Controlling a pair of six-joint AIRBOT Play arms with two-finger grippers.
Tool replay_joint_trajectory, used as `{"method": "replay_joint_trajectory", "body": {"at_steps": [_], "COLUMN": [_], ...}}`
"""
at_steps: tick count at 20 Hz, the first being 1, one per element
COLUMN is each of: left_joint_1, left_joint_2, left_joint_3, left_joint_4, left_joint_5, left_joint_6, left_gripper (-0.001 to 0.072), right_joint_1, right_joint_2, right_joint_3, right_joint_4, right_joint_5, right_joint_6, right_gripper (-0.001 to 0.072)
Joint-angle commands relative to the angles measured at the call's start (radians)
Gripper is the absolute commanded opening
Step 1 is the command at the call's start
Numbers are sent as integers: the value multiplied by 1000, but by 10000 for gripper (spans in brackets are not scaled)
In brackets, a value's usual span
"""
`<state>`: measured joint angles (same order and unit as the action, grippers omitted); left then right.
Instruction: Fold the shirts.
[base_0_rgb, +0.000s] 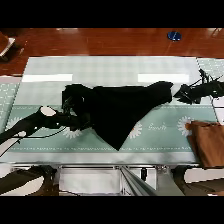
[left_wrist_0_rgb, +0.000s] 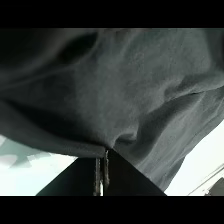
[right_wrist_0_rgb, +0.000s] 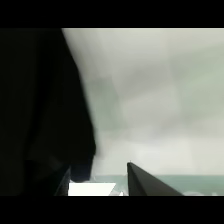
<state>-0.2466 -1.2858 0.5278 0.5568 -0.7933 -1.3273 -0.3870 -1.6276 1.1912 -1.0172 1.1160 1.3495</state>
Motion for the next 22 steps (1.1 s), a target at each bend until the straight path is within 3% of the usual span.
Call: {"method": "replay_joint_trajectory", "body": {"at_steps": [1,8,9,11,15,22], "left_joint_1": [-4,-4,-4,9,129,311], "left_joint_2": [-2,-2,-1,5,97,341], "left_joint_3": [8,8,10,32,215,756], "left_joint_4": [-12,-12,-12,-11,-12,-19], "left_joint_5": [1,1,1,-11,-98,-98], "left_joint_6": [11,10,10,11,56,55], "left_gripper": [23,23,23,23,23,23], "right_joint_1": [16,64,82,96,70,69], "right_joint_2": [-31,-90,-95,-92,3,344], "right_joint_3": [2,2,2,14,198,597], "right_joint_4": [79,200,200,201,192,186], "right_joint_5": [-40,-30,-24,13,146,174], "right_joint_6": [-15,-55,-58,-70,-68,-33], "right_gripper": [410,408,323,24,20,21]}}
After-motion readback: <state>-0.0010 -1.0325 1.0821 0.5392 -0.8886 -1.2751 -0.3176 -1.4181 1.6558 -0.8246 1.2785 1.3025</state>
